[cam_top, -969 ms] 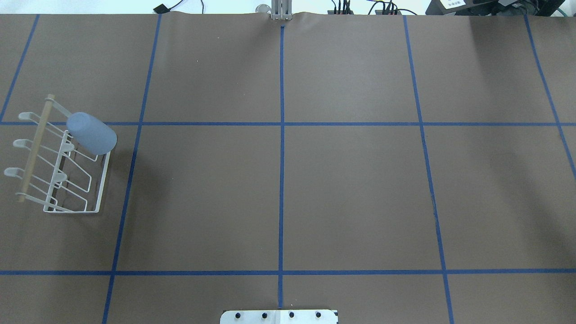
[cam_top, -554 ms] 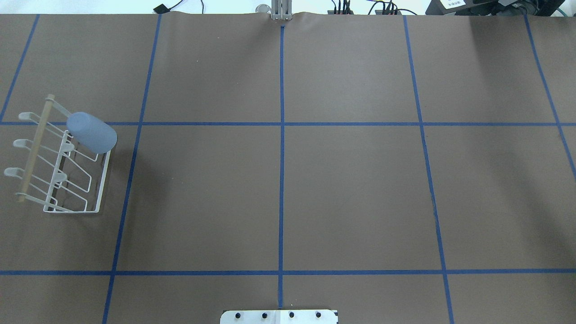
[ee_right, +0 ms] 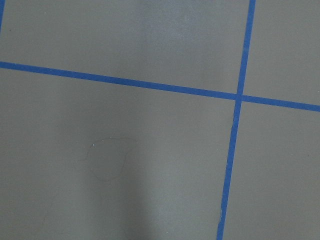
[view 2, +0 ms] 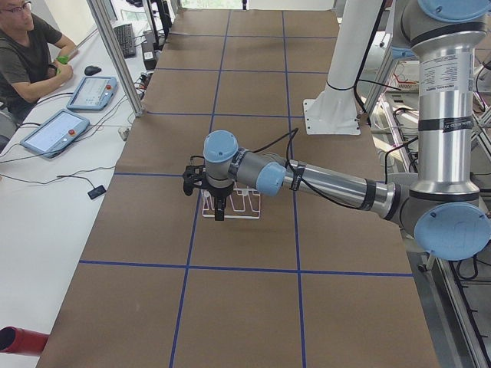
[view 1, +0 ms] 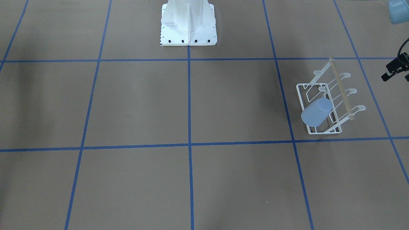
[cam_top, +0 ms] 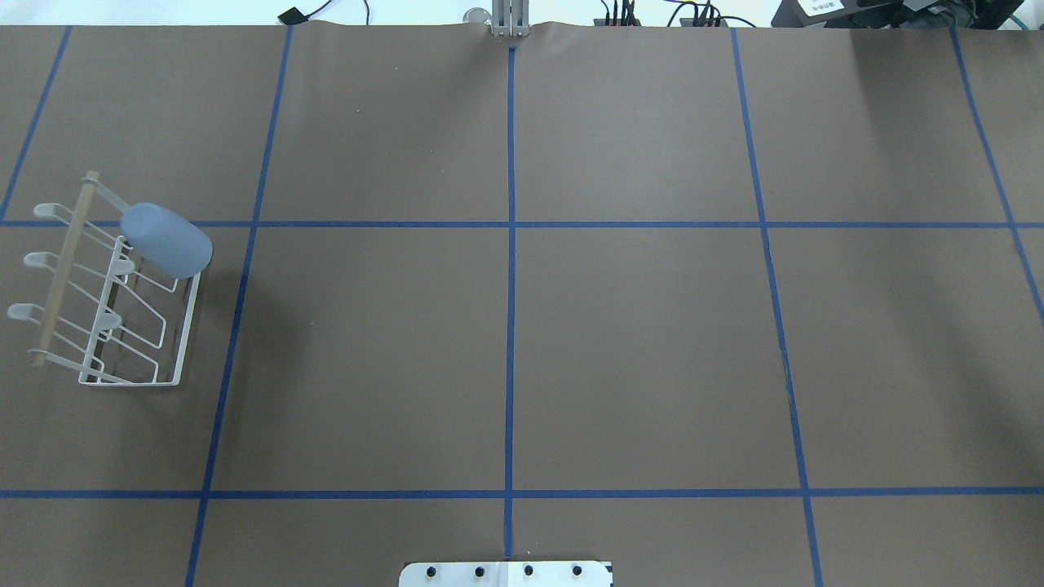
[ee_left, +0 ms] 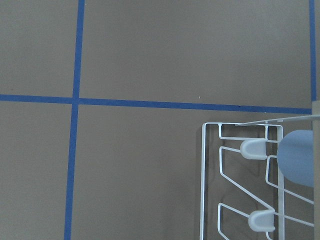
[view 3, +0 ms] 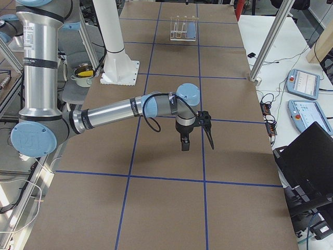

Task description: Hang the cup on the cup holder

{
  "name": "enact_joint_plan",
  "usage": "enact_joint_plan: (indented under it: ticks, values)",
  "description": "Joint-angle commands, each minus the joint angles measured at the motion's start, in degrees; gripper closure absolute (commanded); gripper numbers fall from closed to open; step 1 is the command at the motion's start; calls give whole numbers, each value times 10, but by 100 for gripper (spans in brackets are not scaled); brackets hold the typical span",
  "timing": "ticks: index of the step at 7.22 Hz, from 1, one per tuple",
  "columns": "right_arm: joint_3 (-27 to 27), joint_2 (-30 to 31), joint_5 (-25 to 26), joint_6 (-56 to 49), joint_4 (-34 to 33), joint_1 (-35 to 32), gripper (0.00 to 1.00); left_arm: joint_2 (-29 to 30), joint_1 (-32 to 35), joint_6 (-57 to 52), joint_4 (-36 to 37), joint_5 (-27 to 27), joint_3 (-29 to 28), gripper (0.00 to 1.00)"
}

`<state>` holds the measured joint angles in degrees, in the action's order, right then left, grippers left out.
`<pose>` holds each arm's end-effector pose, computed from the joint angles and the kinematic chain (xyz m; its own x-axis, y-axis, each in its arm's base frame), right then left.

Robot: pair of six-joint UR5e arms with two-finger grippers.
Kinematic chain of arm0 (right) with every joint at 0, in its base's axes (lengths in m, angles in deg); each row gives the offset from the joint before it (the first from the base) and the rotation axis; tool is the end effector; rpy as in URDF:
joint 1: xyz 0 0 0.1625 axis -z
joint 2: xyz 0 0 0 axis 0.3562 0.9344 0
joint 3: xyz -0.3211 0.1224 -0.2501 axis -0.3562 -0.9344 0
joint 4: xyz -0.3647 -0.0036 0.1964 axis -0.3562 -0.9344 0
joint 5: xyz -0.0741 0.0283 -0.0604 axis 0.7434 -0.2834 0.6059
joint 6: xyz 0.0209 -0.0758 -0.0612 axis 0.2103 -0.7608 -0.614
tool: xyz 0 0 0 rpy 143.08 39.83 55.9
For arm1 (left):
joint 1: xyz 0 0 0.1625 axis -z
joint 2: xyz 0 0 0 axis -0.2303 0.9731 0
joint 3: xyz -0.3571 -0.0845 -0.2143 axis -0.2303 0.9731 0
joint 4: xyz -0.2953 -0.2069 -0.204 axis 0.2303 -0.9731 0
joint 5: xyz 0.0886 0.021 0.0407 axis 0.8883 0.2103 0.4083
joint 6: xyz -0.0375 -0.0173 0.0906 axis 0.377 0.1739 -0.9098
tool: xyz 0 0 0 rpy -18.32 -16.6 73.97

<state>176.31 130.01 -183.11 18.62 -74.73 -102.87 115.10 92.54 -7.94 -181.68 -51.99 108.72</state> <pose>0.0015 -0.4617 0.5338 0.7226 -0.1326 0.6784 0.0842 0.9910 0.1041 0.0273 -0.4652 0.5274 0.6321 -0.0348 -0.7741 0.1040 0.9938 0.0402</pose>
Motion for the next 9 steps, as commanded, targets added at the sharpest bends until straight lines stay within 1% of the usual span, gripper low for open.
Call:
enact_joint_plan:
  ticks: [1, 2, 3, 4, 6, 8, 9]
  values:
    - [0, 0, -1, 0, 0, 0, 0, -7, 2, -1, 0, 6, -4, 2]
    - [0, -2, 0, 1, 0, 0, 0, -7, 3, -1, -1, 29, -7, 2]
    - [0, -2, 0, 1, 0, 0, 0, -6, 2, -5, -2, 64, -17, 2]
    - [0, -2, -2, 1, 0, 0, 0, -8, 3, -8, -3, 80, -20, 2]
    - [0, -2, -1, 1, 0, 0, 0, -8, 3, -7, -3, 76, -45, 2]
    - [0, -2, -2, 1, 0, 0, 0, -8, 11, -5, 4, 74, -57, 2]
    - [1, -3, -2, 1, 0, 0, 0, -8, 37, -5, 4, 38, -71, 2]
